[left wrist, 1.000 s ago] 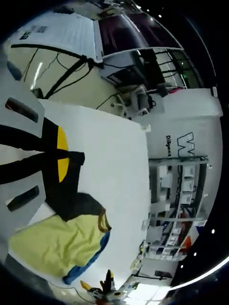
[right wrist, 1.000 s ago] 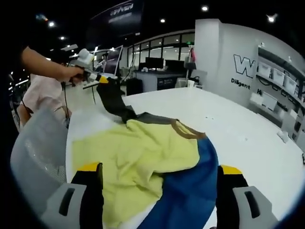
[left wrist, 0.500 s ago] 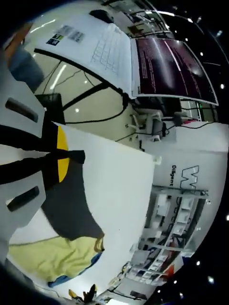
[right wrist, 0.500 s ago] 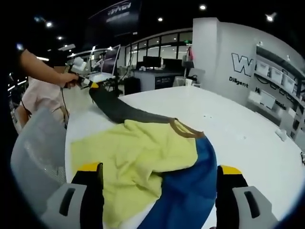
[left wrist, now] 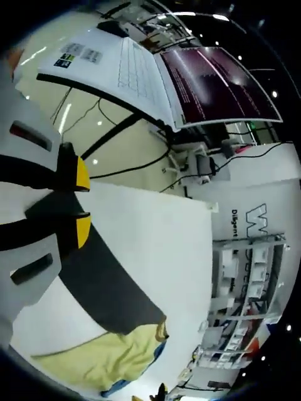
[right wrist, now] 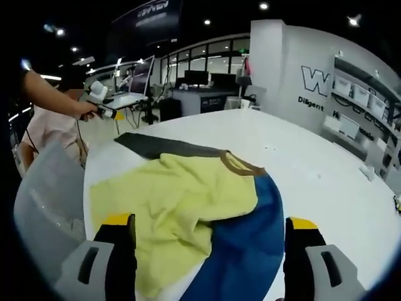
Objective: Fold the garment on the visible template until the final outline fits inside the template.
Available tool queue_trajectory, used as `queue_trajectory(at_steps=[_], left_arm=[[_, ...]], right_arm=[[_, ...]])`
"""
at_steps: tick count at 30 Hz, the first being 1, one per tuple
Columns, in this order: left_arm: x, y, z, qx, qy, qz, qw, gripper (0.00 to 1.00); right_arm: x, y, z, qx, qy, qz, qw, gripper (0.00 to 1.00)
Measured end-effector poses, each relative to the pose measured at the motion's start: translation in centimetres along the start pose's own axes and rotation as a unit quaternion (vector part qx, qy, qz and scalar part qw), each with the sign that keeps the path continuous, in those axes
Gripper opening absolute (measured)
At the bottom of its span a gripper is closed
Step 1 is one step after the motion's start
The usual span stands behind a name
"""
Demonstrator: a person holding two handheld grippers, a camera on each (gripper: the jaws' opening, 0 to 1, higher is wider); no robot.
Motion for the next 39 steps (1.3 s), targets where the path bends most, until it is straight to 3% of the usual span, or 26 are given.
queue_trajectory(at_steps=[8,11,14,20,29,33,37,39], left_arm=[[-0.7,-1.1,0.2,0.021,-0.010,0.022,0.9995,0.11],[-0.8,-2.1,0.5,0.044,-0.011,0.015,0.9989,0.16],[-0.7,-4.0,0.8,0.100,-0.020,0.055,0.9933,0.24],[-0.6,-7.4,0.6,0.167,-0.025,0.132,0.9768,0.40],[-1.1,-10.5,0.1,0.219,-0.037,0.161,0.9618,0.57],[-1.2,-11.6,-0.1,0.238,-0.043,0.167,0.9560,0.58],[-1.1,-12.3,-0.3,0.247,-0.040,0.172,0.9529,0.58],[-1.0,-12.7,-0.4,0.255,-0.038,0.172,0.9508,0.60]], right_arm=[[1.1,-0.4,-1.1,0.015,0.005,0.008,0.9998,0.98],[1.4,-0.7,-1.8,0.021,0.008,0.007,0.9997,0.98],[1.7,-1.2,-2.7,0.029,0.006,0.014,0.9995,0.98],[3.0,-1.6,-4.6,0.041,0.013,0.016,0.9990,0.97],[6.1,-1.6,-6.6,0.059,0.039,0.042,0.9966,0.96],[7.4,-1.5,-7.0,0.061,0.056,0.050,0.9954,0.90],[7.6,-0.3,-7.0,0.032,0.064,0.044,0.9964,0.77],[8.0,0.7,-6.6,0.002,0.073,0.069,0.9950,0.74]])
Point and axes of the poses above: the point that each gripper's makers call its tool centre point, and the gripper's own axes: z roughly forward along the fingers, y roughly to its left, x roughly out of its underside, the point moved 9 cm from there along -z, roughly backward along the fingers, and after that the axes turned 6 degrees about -y, right-handed, at the moved point
